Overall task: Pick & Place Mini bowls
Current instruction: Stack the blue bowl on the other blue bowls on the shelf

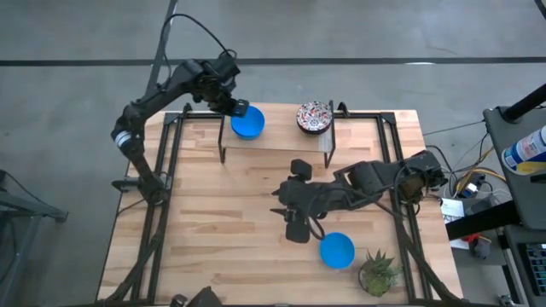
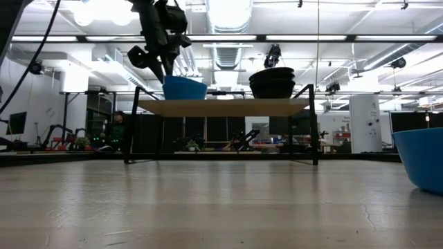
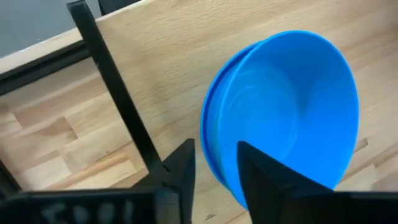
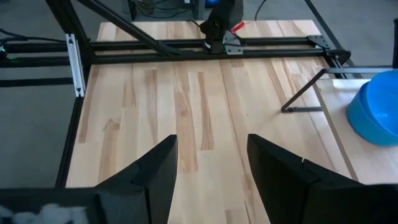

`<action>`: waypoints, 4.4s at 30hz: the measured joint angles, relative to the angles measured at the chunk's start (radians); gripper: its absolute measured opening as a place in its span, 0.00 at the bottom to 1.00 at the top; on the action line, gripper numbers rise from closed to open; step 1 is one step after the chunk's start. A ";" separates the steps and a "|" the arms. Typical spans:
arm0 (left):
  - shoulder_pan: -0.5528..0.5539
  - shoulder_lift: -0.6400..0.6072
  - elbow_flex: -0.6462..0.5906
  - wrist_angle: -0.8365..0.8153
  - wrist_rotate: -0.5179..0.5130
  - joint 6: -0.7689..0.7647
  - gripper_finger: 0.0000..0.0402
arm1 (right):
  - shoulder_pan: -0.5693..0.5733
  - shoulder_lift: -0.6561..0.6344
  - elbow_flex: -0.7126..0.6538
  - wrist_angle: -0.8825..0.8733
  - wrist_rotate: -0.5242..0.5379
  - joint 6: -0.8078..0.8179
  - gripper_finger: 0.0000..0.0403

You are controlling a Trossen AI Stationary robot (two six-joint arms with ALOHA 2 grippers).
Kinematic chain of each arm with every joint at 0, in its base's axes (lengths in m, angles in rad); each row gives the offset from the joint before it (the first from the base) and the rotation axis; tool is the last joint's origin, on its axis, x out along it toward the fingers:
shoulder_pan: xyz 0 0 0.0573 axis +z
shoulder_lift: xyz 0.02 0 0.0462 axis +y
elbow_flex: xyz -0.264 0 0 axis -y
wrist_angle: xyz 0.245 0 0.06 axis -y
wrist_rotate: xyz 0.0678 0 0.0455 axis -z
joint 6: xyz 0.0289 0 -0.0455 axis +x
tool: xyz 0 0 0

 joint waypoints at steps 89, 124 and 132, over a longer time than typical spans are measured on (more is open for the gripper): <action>-0.760 -0.345 0.025 0.293 -0.078 -0.348 0.39 | 0.171 -0.310 -1.328 0.318 -0.484 0.962 0.12; -0.856 -0.337 -0.496 0.606 -0.014 -0.716 0.39 | -0.168 -0.067 -0.737 0.125 -0.604 0.836 0.02; -0.880 -0.336 -0.554 0.606 -0.015 -0.775 0.39 | -0.206 0.065 -0.549 0.118 -0.609 0.740 0.02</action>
